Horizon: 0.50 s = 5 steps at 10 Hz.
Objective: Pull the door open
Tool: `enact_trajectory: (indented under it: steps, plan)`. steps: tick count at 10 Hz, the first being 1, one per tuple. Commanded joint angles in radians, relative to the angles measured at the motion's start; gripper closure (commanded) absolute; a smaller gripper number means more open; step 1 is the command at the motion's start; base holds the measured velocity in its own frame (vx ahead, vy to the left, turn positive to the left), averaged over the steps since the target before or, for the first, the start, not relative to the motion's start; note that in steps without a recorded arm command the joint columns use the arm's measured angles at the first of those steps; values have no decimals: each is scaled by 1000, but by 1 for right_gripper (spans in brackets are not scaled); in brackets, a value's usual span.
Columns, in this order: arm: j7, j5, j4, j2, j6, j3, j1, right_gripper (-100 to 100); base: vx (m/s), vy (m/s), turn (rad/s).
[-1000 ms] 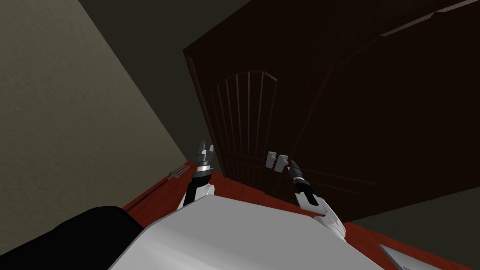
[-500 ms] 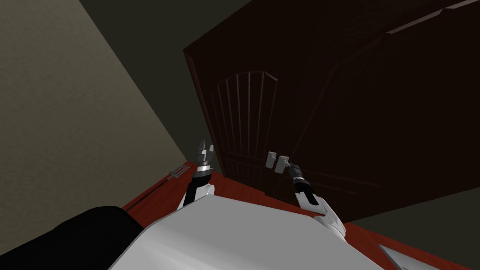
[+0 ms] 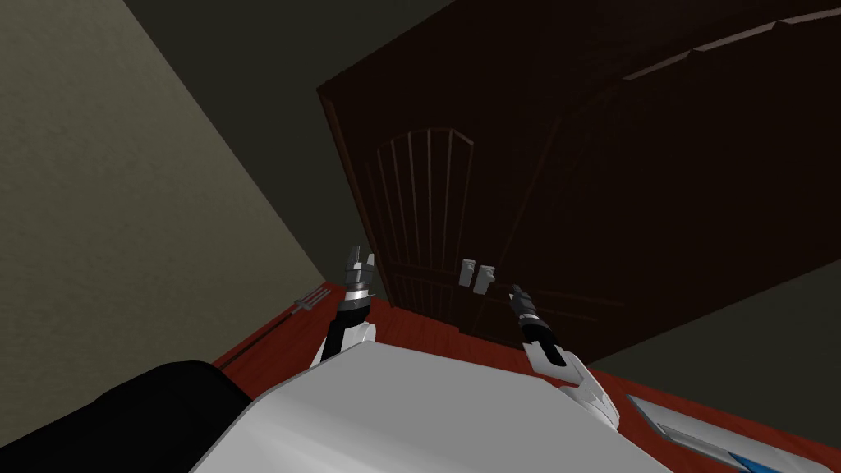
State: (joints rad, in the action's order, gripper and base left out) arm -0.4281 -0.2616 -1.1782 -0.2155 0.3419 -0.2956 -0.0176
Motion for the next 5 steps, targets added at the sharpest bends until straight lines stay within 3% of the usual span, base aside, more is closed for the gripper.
enact_trajectory:
  steps: [1,5]
  plan:
    - [-6,-1,2,-4,3,2,-2,-100,-195,9,8]
    - [-30,-14,-30,9,6,55,6,-100,-191,85,83]
